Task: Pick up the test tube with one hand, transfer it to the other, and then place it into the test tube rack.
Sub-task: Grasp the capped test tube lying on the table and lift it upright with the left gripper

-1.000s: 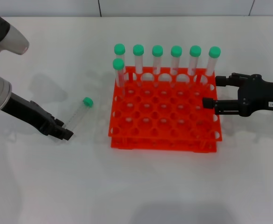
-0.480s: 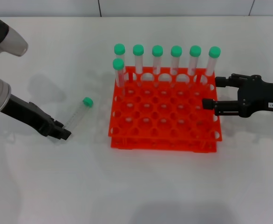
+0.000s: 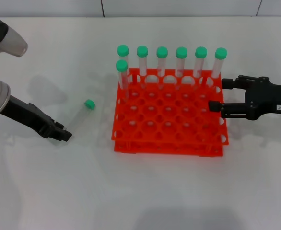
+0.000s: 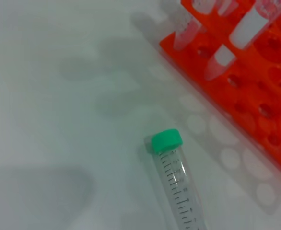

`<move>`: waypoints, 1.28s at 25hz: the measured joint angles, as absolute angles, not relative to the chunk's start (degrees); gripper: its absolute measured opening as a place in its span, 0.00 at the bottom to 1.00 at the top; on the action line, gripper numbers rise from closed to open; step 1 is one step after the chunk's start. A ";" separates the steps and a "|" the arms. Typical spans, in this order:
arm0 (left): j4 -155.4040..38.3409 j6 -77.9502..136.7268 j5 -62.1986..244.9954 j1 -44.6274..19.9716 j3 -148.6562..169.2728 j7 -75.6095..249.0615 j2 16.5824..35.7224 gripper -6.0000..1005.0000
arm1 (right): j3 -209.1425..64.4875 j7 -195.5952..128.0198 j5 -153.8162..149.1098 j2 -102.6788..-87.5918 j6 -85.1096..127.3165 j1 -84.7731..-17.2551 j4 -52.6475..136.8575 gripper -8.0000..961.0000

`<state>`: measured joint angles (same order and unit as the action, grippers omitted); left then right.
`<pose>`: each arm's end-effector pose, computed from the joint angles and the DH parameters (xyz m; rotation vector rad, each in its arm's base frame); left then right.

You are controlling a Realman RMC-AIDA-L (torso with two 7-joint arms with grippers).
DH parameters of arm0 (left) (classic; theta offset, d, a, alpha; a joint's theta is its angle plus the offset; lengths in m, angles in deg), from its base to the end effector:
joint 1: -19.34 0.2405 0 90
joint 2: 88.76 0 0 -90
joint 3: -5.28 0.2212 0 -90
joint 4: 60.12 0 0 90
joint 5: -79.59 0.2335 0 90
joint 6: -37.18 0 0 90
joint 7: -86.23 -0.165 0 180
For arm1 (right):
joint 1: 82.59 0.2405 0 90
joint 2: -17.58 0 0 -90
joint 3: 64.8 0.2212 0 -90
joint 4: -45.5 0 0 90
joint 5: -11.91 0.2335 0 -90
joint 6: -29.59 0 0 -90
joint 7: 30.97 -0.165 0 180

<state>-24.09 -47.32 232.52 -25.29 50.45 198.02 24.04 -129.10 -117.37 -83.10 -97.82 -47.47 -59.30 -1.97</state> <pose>-0.2736 0.3724 0.0129 -2.7553 -1.0646 0.3582 0.2243 0.3584 0.0067 -2.6610 0.5915 0.6435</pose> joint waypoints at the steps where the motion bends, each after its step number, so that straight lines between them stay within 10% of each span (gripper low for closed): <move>1: -24.09 -47.23 232.51 -25.29 50.45 198.02 24.03 0.37 | -129.05 -117.37 -83.10 -97.82 -47.46 -59.30 -1.97 0.86; 32: -24.09 -45.59 232.96 -25.13 50.35 198.52 23.82 0.23 | -128.92 -117.46 -83.10 -97.82 -47.46 -59.12 -1.96 0.85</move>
